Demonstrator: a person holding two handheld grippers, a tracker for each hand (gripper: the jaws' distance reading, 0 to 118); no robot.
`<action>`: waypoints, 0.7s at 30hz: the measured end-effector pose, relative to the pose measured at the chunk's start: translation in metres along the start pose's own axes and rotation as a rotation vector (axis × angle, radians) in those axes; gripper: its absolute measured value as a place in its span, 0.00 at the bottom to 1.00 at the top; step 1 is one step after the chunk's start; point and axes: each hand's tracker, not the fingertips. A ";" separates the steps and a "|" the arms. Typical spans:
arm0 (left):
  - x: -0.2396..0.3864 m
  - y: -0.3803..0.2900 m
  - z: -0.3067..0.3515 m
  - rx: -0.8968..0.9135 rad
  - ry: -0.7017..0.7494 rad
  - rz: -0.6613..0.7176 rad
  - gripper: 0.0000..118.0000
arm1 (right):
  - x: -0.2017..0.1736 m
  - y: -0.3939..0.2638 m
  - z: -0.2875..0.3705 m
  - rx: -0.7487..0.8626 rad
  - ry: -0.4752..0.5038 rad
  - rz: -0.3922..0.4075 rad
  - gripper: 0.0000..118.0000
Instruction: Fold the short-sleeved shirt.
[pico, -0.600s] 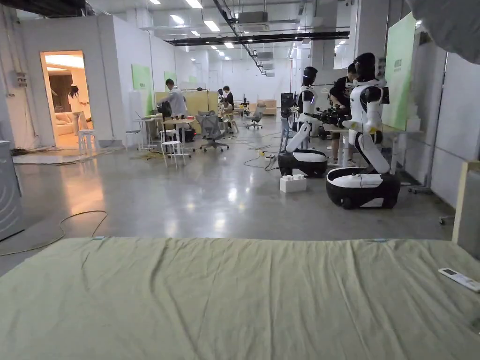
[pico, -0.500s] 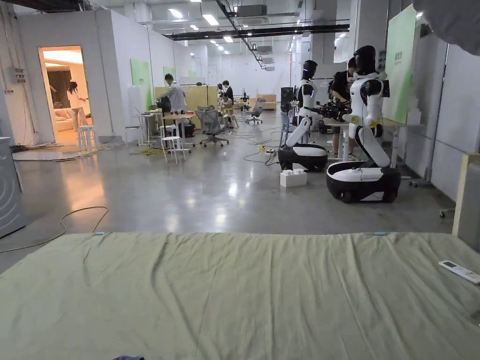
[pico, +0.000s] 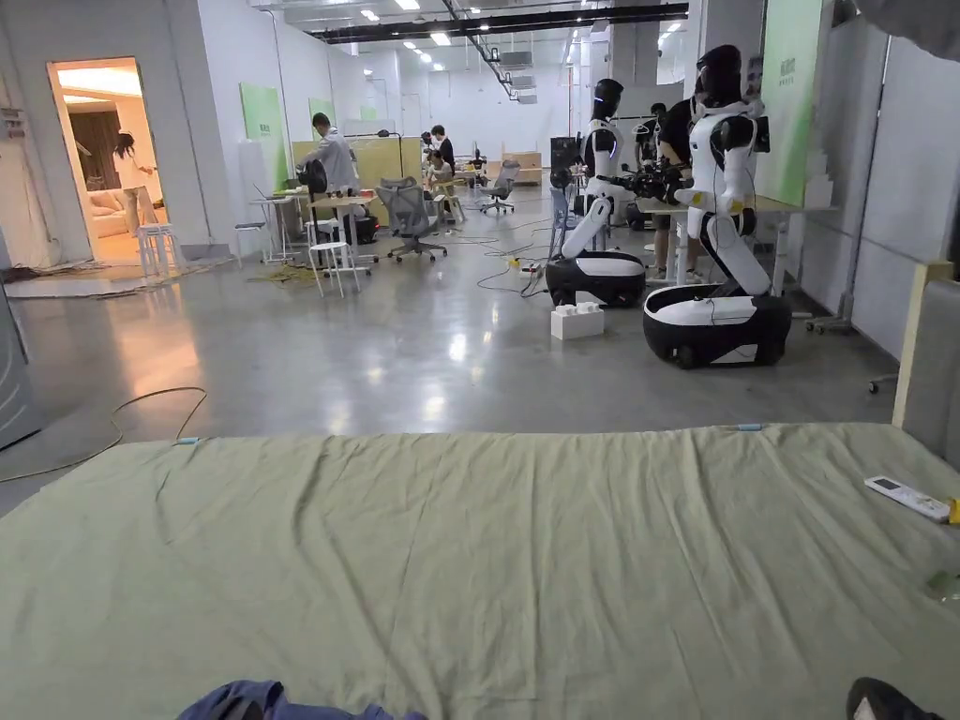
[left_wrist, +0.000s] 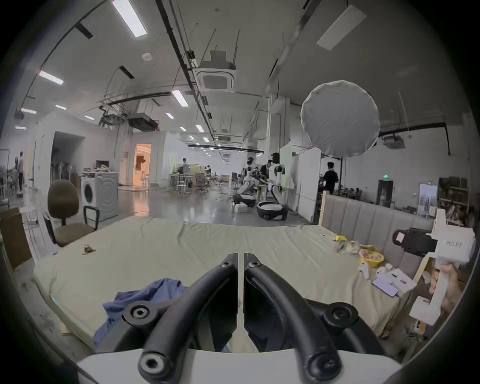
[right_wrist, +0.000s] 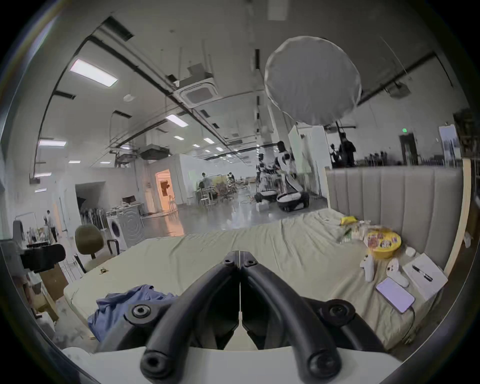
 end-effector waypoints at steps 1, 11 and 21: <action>0.000 0.001 0.001 0.001 -0.002 -0.017 0.03 | 0.001 0.002 0.000 -0.002 -0.016 0.031 0.01; 0.006 0.008 0.001 0.024 -0.010 -0.033 0.03 | -0.005 0.005 -0.001 0.022 -0.030 0.067 0.01; 0.008 0.009 0.000 0.027 -0.016 -0.041 0.03 | -0.009 0.007 -0.001 0.024 -0.023 0.098 0.01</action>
